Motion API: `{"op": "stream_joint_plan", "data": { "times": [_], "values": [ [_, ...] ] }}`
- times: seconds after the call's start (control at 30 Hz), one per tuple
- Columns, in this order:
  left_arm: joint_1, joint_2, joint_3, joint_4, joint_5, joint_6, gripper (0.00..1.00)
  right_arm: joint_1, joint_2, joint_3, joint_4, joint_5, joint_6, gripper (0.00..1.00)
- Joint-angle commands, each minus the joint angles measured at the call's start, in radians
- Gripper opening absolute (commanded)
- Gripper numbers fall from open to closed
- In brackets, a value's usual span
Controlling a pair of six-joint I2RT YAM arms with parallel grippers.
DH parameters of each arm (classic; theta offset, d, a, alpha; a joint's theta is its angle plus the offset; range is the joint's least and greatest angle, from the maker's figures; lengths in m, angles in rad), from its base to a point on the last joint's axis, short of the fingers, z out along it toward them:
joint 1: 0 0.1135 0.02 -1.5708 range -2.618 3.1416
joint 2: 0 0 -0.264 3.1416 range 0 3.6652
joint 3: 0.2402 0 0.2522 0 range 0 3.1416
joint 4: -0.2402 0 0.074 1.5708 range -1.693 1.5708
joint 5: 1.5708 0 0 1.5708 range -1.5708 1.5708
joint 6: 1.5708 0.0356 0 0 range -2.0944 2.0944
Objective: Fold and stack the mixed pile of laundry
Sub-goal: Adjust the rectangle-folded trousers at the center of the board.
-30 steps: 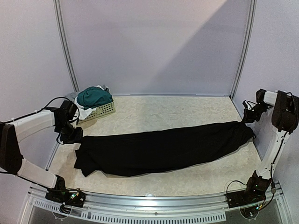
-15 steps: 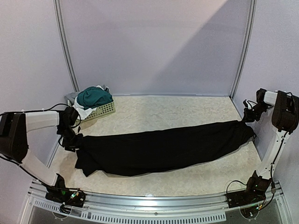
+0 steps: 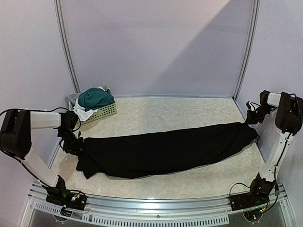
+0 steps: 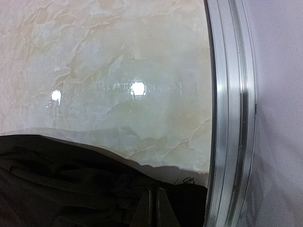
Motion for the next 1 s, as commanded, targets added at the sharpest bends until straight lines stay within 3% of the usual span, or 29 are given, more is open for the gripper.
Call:
{"op": "stream_joint_plan", "data": {
  "times": [0.0, 0.3, 0.63, 0.97],
  "values": [
    [0.010, -0.052, 0.011, 0.018, 0.010, 0.014, 0.01, -0.005, 0.024, 0.020, 0.019, -0.014, -0.007, 0.00],
    [0.007, -0.210, 0.052, 0.018, -0.101, 0.043, 0.00, -0.005, 0.015, 0.027, 0.032, -0.017, 0.010, 0.00],
    [0.007, -0.173, 0.160, 0.047, -0.143, 0.070, 0.00, -0.005, 0.010, 0.029, 0.044, -0.022, 0.016, 0.00],
    [0.005, 0.007, 0.277, 0.068, -0.189, 0.102, 0.00, -0.005, 0.018, 0.025, 0.059, -0.029, 0.023, 0.00]
  ]
}}
